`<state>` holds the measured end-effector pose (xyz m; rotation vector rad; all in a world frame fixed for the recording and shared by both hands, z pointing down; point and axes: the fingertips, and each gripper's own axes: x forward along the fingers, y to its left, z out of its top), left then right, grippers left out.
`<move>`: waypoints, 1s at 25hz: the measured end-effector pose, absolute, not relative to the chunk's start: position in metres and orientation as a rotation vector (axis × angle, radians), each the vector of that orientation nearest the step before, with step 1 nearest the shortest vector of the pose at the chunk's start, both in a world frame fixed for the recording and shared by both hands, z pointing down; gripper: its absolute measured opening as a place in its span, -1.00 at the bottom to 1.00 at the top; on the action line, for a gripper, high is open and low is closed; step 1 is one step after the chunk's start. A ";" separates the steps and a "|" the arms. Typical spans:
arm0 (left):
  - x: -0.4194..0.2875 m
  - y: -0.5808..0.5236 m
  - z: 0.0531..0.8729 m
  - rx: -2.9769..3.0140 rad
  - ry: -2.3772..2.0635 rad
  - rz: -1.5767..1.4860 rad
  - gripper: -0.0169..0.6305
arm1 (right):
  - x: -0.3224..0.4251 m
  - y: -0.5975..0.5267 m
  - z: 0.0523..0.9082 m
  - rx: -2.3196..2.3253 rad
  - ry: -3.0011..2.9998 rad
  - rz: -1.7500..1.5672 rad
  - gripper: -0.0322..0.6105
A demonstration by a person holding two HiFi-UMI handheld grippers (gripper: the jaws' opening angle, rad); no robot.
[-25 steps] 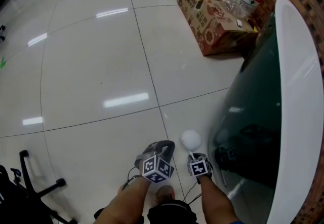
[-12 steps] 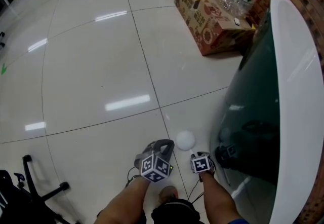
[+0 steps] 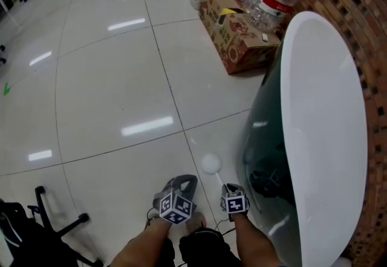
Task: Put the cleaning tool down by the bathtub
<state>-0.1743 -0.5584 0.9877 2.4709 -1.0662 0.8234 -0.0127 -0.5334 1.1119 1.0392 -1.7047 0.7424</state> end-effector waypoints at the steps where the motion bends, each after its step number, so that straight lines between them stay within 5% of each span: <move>1: -0.178 -0.555 0.976 2.455 -1.079 0.824 -0.94 | -0.015 -0.529 1.098 1.044 -1.712 0.744 -0.69; 25: -0.195 -0.498 0.591 2.429 -1.215 0.715 -0.94 | -0.032 -0.466 0.642 1.278 -1.978 0.747 -0.84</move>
